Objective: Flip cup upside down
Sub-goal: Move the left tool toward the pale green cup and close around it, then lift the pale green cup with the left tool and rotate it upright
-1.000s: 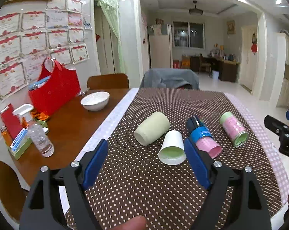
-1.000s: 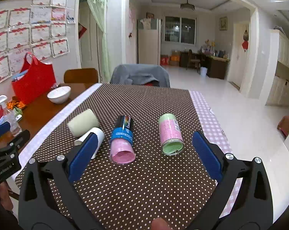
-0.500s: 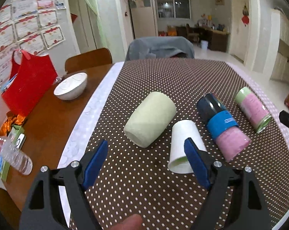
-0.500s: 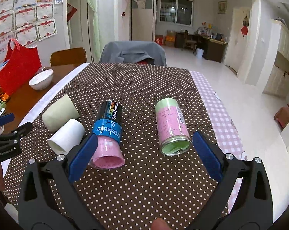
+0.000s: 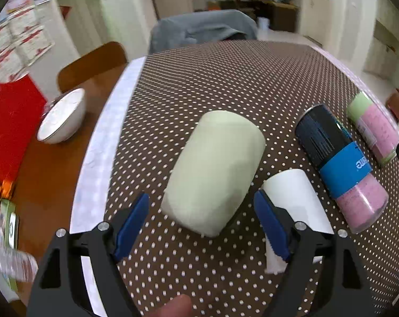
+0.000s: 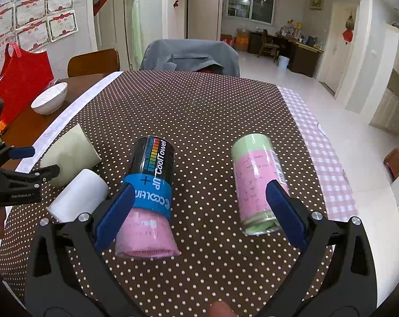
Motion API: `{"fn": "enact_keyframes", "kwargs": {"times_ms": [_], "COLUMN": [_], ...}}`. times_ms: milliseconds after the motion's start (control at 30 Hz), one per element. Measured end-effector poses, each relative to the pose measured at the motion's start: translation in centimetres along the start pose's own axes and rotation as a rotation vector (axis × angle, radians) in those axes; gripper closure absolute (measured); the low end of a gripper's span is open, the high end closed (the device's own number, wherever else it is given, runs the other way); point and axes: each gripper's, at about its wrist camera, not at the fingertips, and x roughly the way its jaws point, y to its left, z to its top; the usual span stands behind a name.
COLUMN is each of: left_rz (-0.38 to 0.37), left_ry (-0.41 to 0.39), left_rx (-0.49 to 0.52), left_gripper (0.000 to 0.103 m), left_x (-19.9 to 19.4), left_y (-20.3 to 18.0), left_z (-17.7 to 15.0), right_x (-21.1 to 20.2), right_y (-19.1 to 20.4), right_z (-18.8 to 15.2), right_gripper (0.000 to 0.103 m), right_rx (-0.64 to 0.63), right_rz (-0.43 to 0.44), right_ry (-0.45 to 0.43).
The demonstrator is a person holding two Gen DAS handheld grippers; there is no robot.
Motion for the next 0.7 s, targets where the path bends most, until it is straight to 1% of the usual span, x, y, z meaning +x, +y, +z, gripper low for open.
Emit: {"fn": "enact_keyframes", "kwargs": {"times_ms": [100,167,233,333,500,567,700], "left_rz": [-0.023,-0.041,-0.054,-0.082,-0.113,-0.113,-0.130], "left_ry": [0.037,0.075,0.082,0.091,0.134,0.147,0.143], "left_rx": [0.052,0.070,0.075,0.067,0.055,0.046,0.019], "left_gripper": [0.023,0.023,0.023,0.023,0.023,0.025,0.026], "left_x": [1.7,3.1,3.7,4.7,6.3,6.9,7.6], "left_y": [-0.3,-0.4,-0.5,-0.3,0.3,0.4,0.9], "left_z": [1.0,1.7,2.1,2.9,3.9,4.1,4.3], "right_x": [1.1,1.5,1.8,2.2,2.5,2.5,2.4], "right_y": [-0.1,-0.2,-0.3,-0.5,-0.4,-0.6,-0.8], "right_z": [0.1,0.1,0.2,0.2,0.0,0.0,0.0], "right_gripper": [0.006,0.006,0.006,0.006,0.006,0.006,0.006], "right_rx": [0.006,0.010,0.015,0.020,0.024,0.028,0.036], "right_rz": [0.006,0.006,0.007,0.008,0.009,0.010,0.008], "right_ry": [0.014,0.019,0.020,0.023,0.030,0.030,0.029]}}
